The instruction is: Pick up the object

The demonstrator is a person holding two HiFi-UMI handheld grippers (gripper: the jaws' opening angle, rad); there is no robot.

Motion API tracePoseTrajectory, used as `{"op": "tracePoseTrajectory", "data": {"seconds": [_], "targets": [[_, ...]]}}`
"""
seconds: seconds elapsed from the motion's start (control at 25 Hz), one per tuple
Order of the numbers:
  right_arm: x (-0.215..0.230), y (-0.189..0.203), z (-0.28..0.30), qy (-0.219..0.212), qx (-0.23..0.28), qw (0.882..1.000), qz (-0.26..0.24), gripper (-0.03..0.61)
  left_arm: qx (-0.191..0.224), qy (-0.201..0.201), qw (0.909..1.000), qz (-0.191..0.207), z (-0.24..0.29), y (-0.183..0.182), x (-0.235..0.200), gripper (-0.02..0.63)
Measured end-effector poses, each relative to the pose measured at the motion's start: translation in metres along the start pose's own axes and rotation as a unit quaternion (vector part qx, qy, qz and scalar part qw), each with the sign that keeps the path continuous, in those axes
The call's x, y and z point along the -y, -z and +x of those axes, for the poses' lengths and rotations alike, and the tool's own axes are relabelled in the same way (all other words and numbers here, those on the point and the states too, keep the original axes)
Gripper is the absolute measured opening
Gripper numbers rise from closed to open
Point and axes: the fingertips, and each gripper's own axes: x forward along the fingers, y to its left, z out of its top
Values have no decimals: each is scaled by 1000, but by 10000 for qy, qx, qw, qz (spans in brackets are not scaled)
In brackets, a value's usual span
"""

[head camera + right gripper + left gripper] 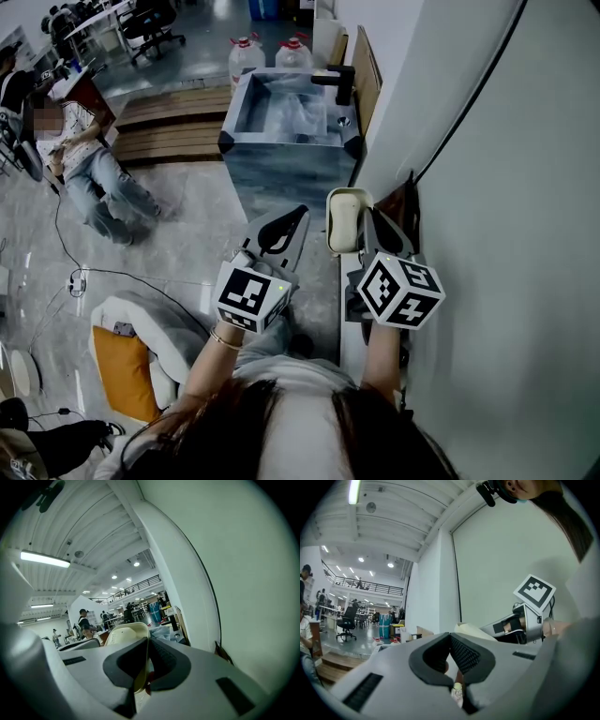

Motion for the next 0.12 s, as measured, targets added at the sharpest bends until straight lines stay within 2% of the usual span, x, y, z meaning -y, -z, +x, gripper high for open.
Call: {"op": "tracePoseTrajectory", "data": {"seconds": [0.12], "targets": [[3,-1,3,5,0,10000,13,34,-7,19,10000,4,5,0,0,8]]}}
